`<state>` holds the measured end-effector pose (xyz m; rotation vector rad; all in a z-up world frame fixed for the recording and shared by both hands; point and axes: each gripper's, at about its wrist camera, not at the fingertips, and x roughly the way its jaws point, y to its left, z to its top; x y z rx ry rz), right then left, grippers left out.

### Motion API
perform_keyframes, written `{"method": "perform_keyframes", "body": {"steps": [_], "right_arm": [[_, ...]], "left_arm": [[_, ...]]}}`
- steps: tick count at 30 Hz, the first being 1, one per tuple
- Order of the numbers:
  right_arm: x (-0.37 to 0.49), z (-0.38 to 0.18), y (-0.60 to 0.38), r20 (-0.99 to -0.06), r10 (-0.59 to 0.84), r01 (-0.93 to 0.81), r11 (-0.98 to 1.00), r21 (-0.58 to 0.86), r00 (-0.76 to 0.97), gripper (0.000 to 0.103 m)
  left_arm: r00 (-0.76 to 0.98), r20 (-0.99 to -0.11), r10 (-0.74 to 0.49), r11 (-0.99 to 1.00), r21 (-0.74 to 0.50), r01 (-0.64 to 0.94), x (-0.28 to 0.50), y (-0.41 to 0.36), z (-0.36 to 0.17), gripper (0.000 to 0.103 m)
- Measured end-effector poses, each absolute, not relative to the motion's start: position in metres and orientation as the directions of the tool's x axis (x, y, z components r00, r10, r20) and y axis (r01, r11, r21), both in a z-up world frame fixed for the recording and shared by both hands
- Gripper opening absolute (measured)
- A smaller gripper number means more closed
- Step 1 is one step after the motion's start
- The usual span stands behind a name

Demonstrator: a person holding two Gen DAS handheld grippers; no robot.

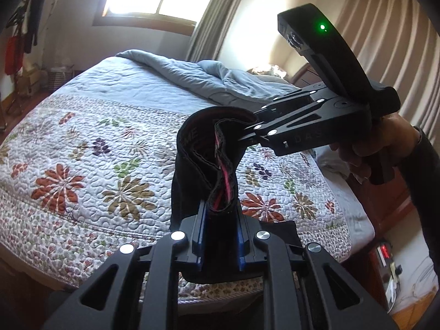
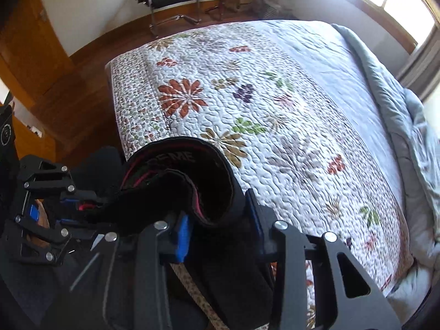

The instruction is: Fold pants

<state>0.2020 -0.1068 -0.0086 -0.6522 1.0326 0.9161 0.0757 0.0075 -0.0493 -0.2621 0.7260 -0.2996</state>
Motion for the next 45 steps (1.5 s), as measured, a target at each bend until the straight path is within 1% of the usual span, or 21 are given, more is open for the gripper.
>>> {"method": "perform_keyframes", "body": {"steps": [11, 20, 34, 45], "right_arm": [[0.196, -0.002, -0.167, -0.914, 0.300, -0.814, 0.579, -0.052, 0.272, 0.033], [0.198, -0.010, -0.202, -0.913, 0.299, -0.781, 0.624, -0.035, 0.279, 0.032], [0.205, -0.025, -0.251, -0.910, 0.295, -0.748, 0.664, -0.023, 0.290, 0.032], [0.207, -0.047, -0.287, -0.916, 0.279, -0.719, 0.694, -0.015, 0.288, 0.032]], "left_arm": [[0.680, -0.608, -0.410, 0.912, -0.296, 0.284, 0.080, -0.040, -0.039, 0.017], [0.649, -0.627, -0.430, 0.901, -0.257, 0.349, 0.085, -0.073, -0.039, 0.017], [0.597, -0.649, -0.472, 0.872, -0.245, 0.424, 0.098, -0.121, -0.047, 0.017], [0.547, -0.677, -0.493, 0.847, -0.229, 0.479, 0.102, -0.158, -0.064, 0.017]]}}
